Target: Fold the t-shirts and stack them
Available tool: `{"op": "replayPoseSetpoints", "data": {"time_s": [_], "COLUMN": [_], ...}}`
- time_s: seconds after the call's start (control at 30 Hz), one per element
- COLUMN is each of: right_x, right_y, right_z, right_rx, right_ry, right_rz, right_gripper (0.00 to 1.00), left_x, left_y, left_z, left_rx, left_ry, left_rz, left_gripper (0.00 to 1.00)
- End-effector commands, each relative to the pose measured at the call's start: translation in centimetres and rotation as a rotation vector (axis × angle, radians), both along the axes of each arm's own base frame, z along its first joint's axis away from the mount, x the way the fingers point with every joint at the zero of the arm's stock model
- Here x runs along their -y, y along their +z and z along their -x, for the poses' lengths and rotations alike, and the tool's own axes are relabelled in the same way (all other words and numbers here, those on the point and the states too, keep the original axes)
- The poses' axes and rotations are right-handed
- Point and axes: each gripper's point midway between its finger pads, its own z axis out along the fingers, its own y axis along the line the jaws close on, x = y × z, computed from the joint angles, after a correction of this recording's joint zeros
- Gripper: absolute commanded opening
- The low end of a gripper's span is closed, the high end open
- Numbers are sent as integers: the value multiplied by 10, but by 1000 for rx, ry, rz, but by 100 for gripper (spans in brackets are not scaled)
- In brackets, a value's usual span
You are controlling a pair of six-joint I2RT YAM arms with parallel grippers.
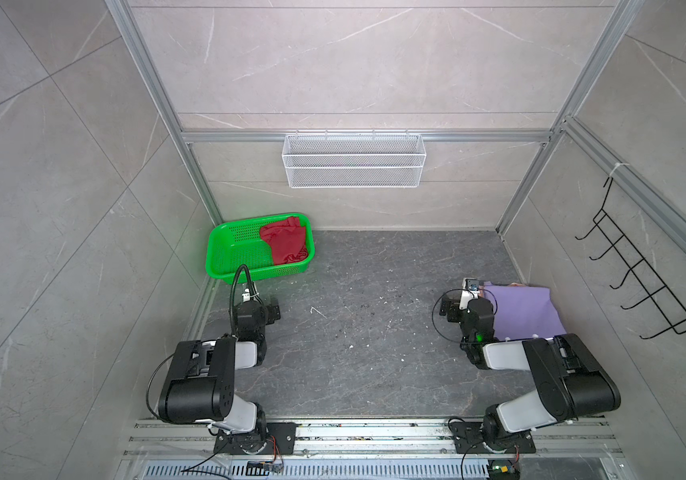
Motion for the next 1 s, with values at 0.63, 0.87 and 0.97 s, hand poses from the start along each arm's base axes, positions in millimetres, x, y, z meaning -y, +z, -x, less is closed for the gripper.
{"op": "replayPoseSetpoints", "data": {"time_s": [0.63, 0.87, 0.97], "right_x": [-83, -213, -257], "right_y": [106, 113, 116], "right_z": [11, 49, 66], "right_rx": [-11, -234, -264], "right_ry": [231, 513, 589], "right_rz": [-197, -646, -786], "right_gripper": [99, 99, 99], "left_x": [30, 106, 143], "left_y": [92, 104, 108], "left_z": [14, 43, 52], "left_rx": [-63, -53, -82], "left_ry": [16, -86, -146], "left_rz": [352, 756, 851], "left_gripper": [100, 100, 100]}}
